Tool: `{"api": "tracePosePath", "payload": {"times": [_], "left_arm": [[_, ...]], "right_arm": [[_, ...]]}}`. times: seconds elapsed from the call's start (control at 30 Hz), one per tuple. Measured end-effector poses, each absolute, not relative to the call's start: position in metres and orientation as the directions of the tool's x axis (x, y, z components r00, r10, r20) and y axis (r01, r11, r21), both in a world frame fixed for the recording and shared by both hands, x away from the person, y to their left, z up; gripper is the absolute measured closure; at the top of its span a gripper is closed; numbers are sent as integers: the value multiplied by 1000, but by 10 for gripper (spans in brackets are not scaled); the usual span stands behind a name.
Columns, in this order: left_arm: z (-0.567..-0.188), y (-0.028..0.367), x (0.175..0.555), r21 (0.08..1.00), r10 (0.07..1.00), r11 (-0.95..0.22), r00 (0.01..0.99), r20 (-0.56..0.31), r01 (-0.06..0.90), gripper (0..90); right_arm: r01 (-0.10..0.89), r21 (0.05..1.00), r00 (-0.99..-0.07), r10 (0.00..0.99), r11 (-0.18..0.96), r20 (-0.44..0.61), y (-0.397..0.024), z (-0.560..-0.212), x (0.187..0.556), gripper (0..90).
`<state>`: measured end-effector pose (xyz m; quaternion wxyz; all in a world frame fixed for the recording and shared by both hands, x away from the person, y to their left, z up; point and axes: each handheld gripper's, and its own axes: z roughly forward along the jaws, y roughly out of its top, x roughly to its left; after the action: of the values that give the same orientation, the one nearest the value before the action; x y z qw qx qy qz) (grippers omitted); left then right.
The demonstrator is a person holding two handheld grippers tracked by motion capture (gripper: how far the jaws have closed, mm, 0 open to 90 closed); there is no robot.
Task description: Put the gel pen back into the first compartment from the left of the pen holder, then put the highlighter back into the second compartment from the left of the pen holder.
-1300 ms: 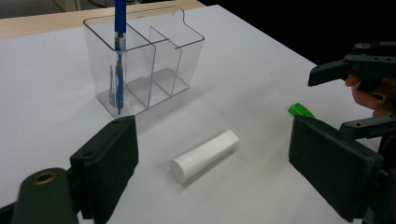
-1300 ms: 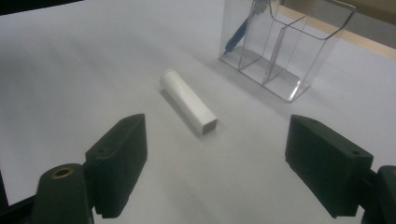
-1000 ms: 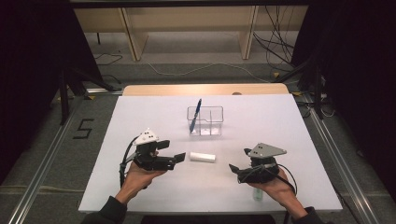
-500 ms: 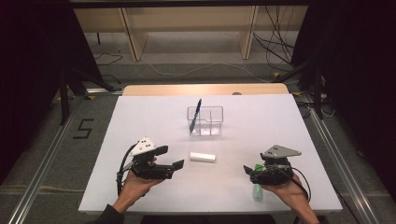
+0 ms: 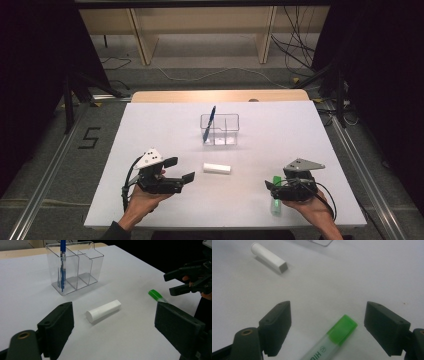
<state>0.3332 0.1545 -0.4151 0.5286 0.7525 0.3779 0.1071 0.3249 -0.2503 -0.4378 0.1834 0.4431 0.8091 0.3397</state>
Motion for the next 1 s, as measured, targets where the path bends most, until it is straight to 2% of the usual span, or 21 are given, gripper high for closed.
{"api": "tracePosePath", "payload": {"times": [0.17,0.27,0.37,1.0], "left_arm": [[-416,157,334,882,685,-152,691,-232,447,154],[-418,158,335,887,700,-179,689,-190,426,155],[-419,162,336,886,700,-159,683,-210,436,154],[-421,163,335,887,700,-168,686,-200,431,154]], "right_arm": [[599,702,-544,839,384,5,-251,-440,325,226],[611,692,-543,840,385,12,-251,-441,326,224],[620,678,-548,836,394,16,-250,-442,326,223],[660,605,-562,827,444,5,-247,-451,324,221]]}}
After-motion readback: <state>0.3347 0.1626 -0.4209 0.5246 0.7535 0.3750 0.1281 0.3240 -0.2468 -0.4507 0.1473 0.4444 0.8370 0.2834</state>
